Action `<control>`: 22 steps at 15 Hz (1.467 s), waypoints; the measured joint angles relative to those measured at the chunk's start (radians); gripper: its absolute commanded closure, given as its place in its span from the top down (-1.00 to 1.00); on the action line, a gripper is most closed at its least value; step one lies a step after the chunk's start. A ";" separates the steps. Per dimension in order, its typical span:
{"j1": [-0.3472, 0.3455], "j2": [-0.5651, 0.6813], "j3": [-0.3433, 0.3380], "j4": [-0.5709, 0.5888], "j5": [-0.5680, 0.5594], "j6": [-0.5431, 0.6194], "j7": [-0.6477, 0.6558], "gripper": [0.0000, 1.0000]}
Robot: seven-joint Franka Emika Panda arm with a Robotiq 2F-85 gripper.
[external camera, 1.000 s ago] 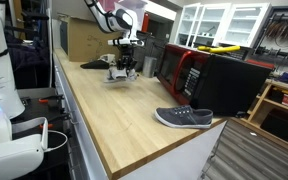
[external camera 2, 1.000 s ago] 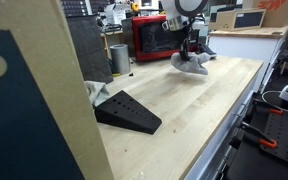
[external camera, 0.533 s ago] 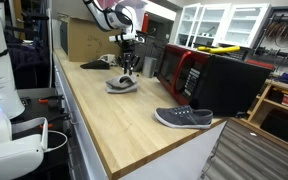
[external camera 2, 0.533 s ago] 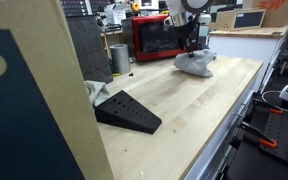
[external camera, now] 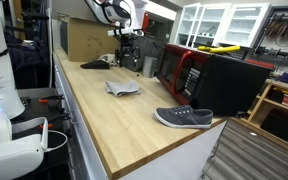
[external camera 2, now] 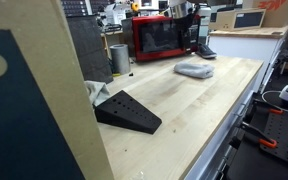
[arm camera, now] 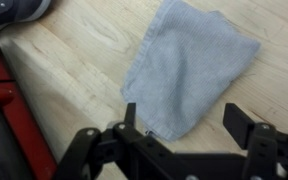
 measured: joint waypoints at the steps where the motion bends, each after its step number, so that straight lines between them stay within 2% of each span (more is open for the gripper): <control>1: -0.002 -0.010 -0.001 0.002 0.047 -0.007 0.001 1.00; 4: -0.024 -0.039 -0.011 0.008 0.174 -0.034 0.022 1.00; 10: -0.104 -0.081 -0.079 0.007 0.346 -0.056 0.079 1.00; 15: -0.135 -0.081 -0.110 -0.024 0.488 0.009 0.170 1.00; 22: -0.134 -0.080 -0.107 -0.033 0.533 0.016 0.196 1.00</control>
